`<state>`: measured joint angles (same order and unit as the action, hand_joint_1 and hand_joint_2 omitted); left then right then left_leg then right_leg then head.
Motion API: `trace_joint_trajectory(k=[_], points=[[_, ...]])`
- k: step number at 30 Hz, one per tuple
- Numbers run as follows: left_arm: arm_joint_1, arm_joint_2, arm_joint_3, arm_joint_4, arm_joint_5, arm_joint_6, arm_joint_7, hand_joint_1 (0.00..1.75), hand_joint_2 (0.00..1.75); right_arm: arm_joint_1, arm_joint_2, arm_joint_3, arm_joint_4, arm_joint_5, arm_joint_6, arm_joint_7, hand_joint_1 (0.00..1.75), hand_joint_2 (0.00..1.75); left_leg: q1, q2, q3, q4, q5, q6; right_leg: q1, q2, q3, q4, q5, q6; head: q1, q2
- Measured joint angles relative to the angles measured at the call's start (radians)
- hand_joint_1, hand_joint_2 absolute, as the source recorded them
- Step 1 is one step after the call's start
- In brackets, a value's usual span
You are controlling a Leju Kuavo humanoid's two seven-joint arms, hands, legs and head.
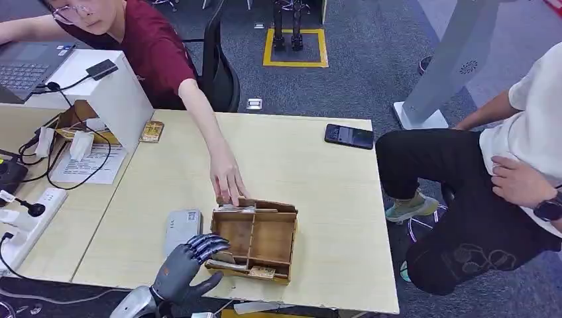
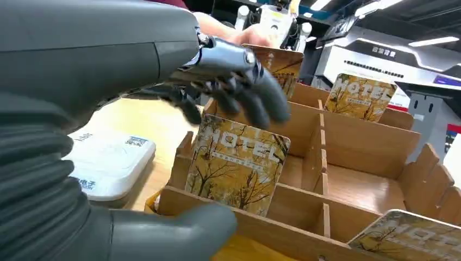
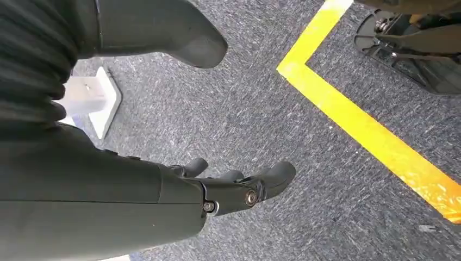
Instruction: Pass the card to the sensor for recognition and then transmit it.
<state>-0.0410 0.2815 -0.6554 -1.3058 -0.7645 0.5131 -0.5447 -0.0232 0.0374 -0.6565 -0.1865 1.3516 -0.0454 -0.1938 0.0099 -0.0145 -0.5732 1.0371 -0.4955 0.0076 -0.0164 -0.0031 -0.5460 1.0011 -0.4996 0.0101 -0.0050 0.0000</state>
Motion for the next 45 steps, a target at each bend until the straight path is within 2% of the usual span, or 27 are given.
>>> trace_joint_trajectory(k=[7, 8, 9, 10, 11, 12, 13, 15, 16, 17, 19, 26, 28, 30, 32, 36, 41, 45], points=[[-0.013, 0.0, 0.0, 0.0, 0.002, 0.004, 0.0, 1.57, 1.75, 0.0, 0.0, 0.0, 0.0, 0.0, 0.0, -0.001, 0.0, 1.75, 0.0, 0.0, 0.0, 0.0, 0.0, 0.0, 0.0, 0.0, 0.0, 0.0, 0.0, 0.0, 0.0, 0.0], [-0.014, 0.0, 0.0, 0.0, 0.002, 0.004, 0.0, 1.52, 1.75, 0.0, 0.0, 0.0, 0.0, 0.0, 0.0, -0.001, 0.0, 1.75, 0.0, 0.0, 0.0, 0.0, 0.0, 0.0, 0.0, 0.0, 0.0, 0.0, 0.0, 0.0, 0.0, 0.0], [-0.015, 0.0, 0.0, 0.0, 0.002, 0.004, 0.0, 1.31, 1.75, 0.0, 0.0, 0.0, 0.0, 0.0, 0.0, -0.001, 0.0, 1.75, 0.0, 0.0, 0.0, 0.0, 0.0, 0.0, 0.0, 0.0, 0.0, 0.0, 0.0, 0.0, 0.0, 0.0], [-0.016, 0.0, 0.0, 0.0, 0.002, 0.005, 0.0, 1.47, 1.75, 0.0, 0.0, 0.0, 0.0, 0.0, 0.0, -0.001, 0.0, 1.75, 0.0, 0.0, 0.0, 0.0, 0.0, 0.0, 0.0, 0.0, 0.0, 0.0, 0.0, 0.0, 0.0, 0.0], [-0.016, 0.0, 0.0, 0.0, 0.002, 0.005, 0.0, 1.33, 1.75, 0.0, 0.0, 0.0, 0.0, 0.0, 0.0, -0.001, 0.0, 1.75, 0.0, 0.0, 0.0, 0.0, 0.0, 0.0, 0.0, 0.0, 0.0, 0.0, 0.0, 0.0, 0.0, 0.0], [-0.016, 0.0, 0.0, 0.0, 0.003, 0.005, 0.0, 1.33, 1.75, 0.0, 0.0, 0.0, 0.0, 0.0, 0.0, -0.001, 0.0, 1.75, 0.0, 0.0, 0.0, 0.0, 0.0, 0.0, 0.0, 0.0, 0.0, 0.0, 0.0, 0.0, 0.0, 0.0], [-0.016, 0.0, 0.0, 0.0, 0.004, 0.005, 0.0, 1.48, 1.75, 0.0, 0.0, 0.0, 0.0, 0.0, 0.0, -0.001, 0.0, 1.75, 0.0, 0.0, 0.0, 0.0, 0.0, 0.0, 0.0, 0.0, 0.0, 0.0, 0.0, 0.0, 0.0, 0.0], [-0.016, 0.0, 0.0, 0.0, 0.005, 0.004, 0.0, 1.5, 1.75, 0.0, 0.0, 0.0, 0.0, 0.0, -0.001, -0.002, 0.0, 1.75, 0.0, 0.0, 0.0, 0.0, 0.0, 0.0, 0.0, 0.0, 0.0, 0.0, 0.0, 0.0, 0.0, 0.0], [-0.016, 0.0, 0.0, 0.0, 0.006, 0.003, 0.0, 1.43, 1.75, 0.0, 0.0, 0.0, 0.0, 0.0, -0.002, -0.002, 0.0, 1.75, 0.0, 0.0, 0.0, 0.0, 0.0, 0.0, 0.0, 0.0, 0.0, 0.0, 0.0, 0.0, 0.0, 0.0], [-0.016, 0.0, 0.0, 0.0, 0.007, 0.003, 0.0, 1.45, 1.75, 0.0, 0.0, 0.0, 0.0, 0.001, -0.005, -0.004, 0.0, 1.75, 0.0, 0.0, 0.0, 0.0, 0.0, 0.0, 0.0, 0.0, 0.0, 0.0, 0.0, 0.0, 0.0, 0.0], [-0.016, 0.0, 0.0, 0.0, 0.008, 0.0, 0.0, 1.12, 1.75, 0.0, 0.0, 0.0, 0.0, 0.001, -0.013, -0.006, 0.0, 1.75, 0.0, 0.0, 0.0, 0.0, 0.0, 0.0, 0.0, 0.0, 0.0, 0.0, 0.0, 0.0, 0.0, 0.0], [-0.007, 0.0, 0.0, 0.0, 0.011, -0.005, 0.0, 1.12, 1.75, -0.006, 0.002, 0.0, 0.0, 0.001, -0.018, -0.019, 0.0, 1.75, 0.0, 0.0, 0.0, 0.0, 0.0, 0.0, 0.0, 0.0, 0.0, 0.0, 0.0, 0.0, 0.0, 0.0], [-0.004, 0.0, 0.0, 0.0, 0.012, -0.006, 0.0, 1.43, 1.75, -0.007, 0.003, 0.0, 0.0, 0.001, -0.018, -0.019, 0.0, 1.75, 0.0, 0.0, 0.0, 0.0, 0.0, 0.0, 0.0, 0.0, 0.0, 0.0, 0.0, 0.0, 0.0, 0.0], [-0.004, 0.0, 0.0, 0.0, 0.013, -0.006, 0.0, 1.5, 1.75, -0.007, 0.003, 0.0, 0.0, 0.001, -0.018, -0.019, 0.0, 1.75, 0.0, 0.0, 0.0, 0.0, 0.0, 0.0, 0.0, 0.0, 0.0, 0.0, 0.0, 0.0, 0.0, 0.0], [-0.004, 0.0, 0.0, 0.0, 0.013, -0.006, 0.0, 1.75, 1.75, -0.008, 0.003, 0.0, 0.0, 0.0, -0.021, -0.02, 0.0, 1.75, 0.0, 0.0, 0.0, 0.0, 0.0, 0.0, 0.0, 0.0, 0.0, 0.0, 0.0, 0.0, 0.0, 0.0], [-0.003, 0.0, 0.0, 0.0, 0.019, -0.011, -0.004, 1.75, 1.75, -0.012, 0.005, 0.0, 0.0, 0.001, -0.031, -0.019, 0.0, 1.75, 0.0, 0.0, 0.0, 0.0, 0.0, 0.0, 0.0, 0.0, 0.0, 0.0, 0.0, 0.0, 0.0, 0.0], [0.003, 0.0, 0.002, -0.007, 0.094, -0.024, -0.028, 1.75, 1.75, -0.011, 0.007, 0.0, 0.0, 0.0, -0.031, -0.02, 0.0, 1.75, 0.0, 0.0, 0.0, 0.0, 0.0, 0.0, 0.0, 0.0, 0.0, 0.0, 0.0, 0.0, 0.0, 0.0], [0.02, 0.006, 0.036, -0.056, 0.148, -0.029, -0.031, 1.75, 1.75, -0.009, 0.008, -0.001, 0.0, -0.006, -0.034, -0.021, 0.0, 1.75, 0.0, 0.001, 0.0, 0.0, 0.0, 0.0, 0.0, 0.001, -0.001, 0.0, 0.0, 0.0, 0.0, 0.0]])
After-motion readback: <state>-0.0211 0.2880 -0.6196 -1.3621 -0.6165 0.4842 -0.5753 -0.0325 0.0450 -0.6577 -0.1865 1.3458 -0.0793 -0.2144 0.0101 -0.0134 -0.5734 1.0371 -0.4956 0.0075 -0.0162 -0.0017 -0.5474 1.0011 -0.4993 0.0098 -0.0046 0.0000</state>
